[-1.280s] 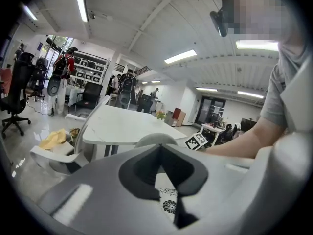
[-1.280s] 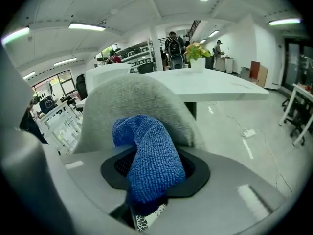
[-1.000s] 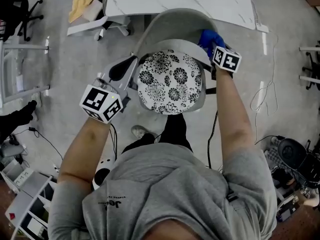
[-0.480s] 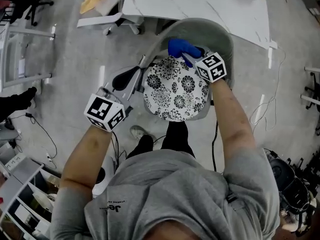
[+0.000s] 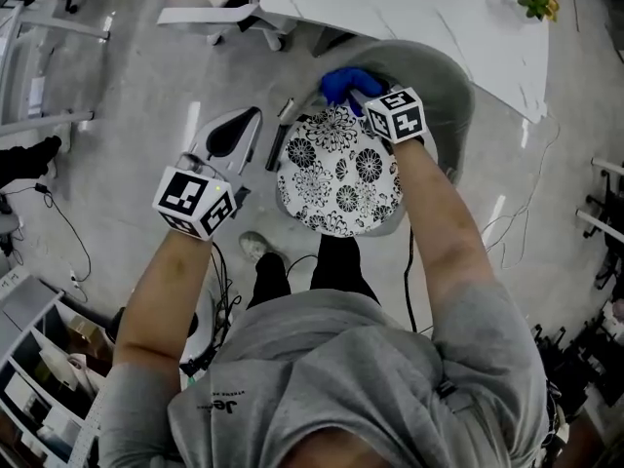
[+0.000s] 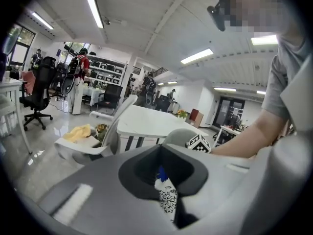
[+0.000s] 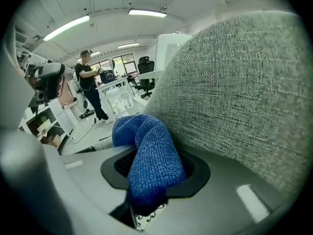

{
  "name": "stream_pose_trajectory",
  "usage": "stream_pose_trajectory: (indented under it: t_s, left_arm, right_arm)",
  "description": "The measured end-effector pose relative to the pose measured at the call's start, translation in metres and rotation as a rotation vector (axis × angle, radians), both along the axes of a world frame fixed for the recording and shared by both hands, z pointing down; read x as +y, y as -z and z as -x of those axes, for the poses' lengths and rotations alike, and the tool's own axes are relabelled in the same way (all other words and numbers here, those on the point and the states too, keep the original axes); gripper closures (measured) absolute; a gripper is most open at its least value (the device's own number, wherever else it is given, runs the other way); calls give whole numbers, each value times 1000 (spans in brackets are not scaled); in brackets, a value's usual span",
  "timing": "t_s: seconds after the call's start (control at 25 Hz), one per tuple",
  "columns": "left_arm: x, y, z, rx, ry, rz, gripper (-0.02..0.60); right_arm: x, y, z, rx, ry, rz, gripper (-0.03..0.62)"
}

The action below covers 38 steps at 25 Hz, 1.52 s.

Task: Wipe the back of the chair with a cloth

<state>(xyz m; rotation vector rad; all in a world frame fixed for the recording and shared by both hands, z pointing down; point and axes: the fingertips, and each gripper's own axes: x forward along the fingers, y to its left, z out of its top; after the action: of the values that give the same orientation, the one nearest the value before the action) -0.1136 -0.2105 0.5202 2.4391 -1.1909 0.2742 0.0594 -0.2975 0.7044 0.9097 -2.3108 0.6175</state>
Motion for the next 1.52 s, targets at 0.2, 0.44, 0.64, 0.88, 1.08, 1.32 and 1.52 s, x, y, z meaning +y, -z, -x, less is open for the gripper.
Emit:
stream_pose_trajectory:
  t_s: [0.2, 0.44, 0.64, 0.88, 1.08, 1.32, 1.52]
  left_arm:
    - [-5, 2, -8, 4, -17, 1, 523]
    - [-7, 9, -30, -7, -81, -9, 523]
    - [-1, 8, -53, -1, -145, 0, 523]
    - [6, 13, -69, -5, -218, -13, 523]
    - [15, 25, -75, 0, -257, -36, 523]
    - [26, 32, -66, 10, -252, -52, 523]
    - [33, 28, -53, 7, -211, -47, 523]
  right_arm:
    - [-4, 0, -13, 12, -129, 20, 461]
    - [-5, -8, -95, 14, -433, 80, 461]
    - [16, -15, -172, -47, -727, 142, 461]
    - [50, -5, -227, -91, -928, 148, 461]
    - [80, 9, -261, -105, -1031, 132, 462]
    - [96, 23, -268, -60, -994, 95, 463]
    - [75, 24, -182, 44, -524, 18, 464]
